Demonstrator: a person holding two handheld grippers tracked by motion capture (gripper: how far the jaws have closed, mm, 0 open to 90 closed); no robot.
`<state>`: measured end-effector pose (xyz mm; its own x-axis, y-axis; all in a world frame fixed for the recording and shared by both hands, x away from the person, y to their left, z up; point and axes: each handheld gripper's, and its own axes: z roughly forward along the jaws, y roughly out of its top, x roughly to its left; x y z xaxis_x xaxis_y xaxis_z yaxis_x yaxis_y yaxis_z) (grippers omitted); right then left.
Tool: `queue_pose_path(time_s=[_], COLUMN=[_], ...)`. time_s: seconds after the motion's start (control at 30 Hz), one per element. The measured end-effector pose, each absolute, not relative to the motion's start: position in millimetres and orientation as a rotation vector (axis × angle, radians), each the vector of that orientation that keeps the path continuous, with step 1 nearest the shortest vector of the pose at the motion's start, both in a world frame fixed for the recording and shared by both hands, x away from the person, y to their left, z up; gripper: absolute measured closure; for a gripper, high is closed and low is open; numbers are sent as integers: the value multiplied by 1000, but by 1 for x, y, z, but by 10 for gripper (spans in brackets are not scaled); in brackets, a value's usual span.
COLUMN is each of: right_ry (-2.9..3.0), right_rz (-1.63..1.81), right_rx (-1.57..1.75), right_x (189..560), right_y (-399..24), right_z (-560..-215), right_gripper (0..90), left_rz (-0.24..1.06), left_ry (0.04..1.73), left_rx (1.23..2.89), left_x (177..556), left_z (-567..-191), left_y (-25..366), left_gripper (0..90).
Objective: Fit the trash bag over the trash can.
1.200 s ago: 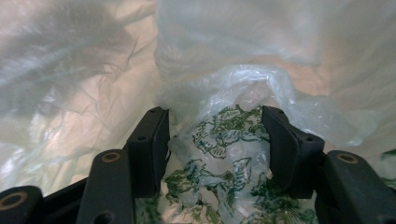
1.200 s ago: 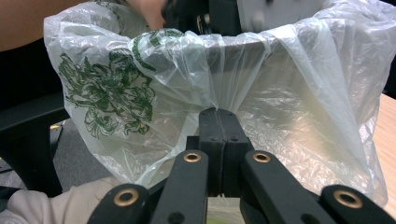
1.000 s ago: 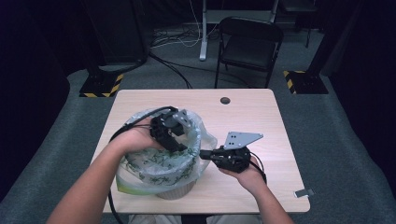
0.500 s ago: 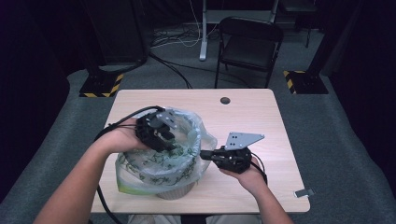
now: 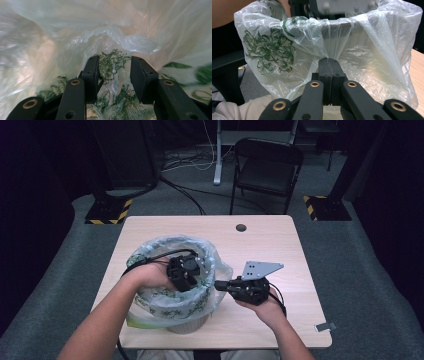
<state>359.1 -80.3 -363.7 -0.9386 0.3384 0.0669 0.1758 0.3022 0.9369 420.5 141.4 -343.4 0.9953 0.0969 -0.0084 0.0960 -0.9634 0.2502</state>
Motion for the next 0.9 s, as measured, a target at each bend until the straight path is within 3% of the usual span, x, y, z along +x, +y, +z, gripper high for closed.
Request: queue_pose_path(time_s=[0.4, 0.63, 0.9], right_ry=[2416, 2420, 2420], right_rz=[1715, 1703, 1695], right_rx=[475, 473, 481], right_x=[358, 358, 357], right_y=[-78, -79, -84], right_z=[-363, -362, -362], right_gripper=[900, 900, 900], left_rz=[-20, 199, 350], left_ry=[172, 226, 366], left_rx=[2944, 2735, 2515], left_x=[423, 417, 402], left_z=[-355, -309, -262], left_y=[139, 154, 209], left_gripper=[585, 527, 472])
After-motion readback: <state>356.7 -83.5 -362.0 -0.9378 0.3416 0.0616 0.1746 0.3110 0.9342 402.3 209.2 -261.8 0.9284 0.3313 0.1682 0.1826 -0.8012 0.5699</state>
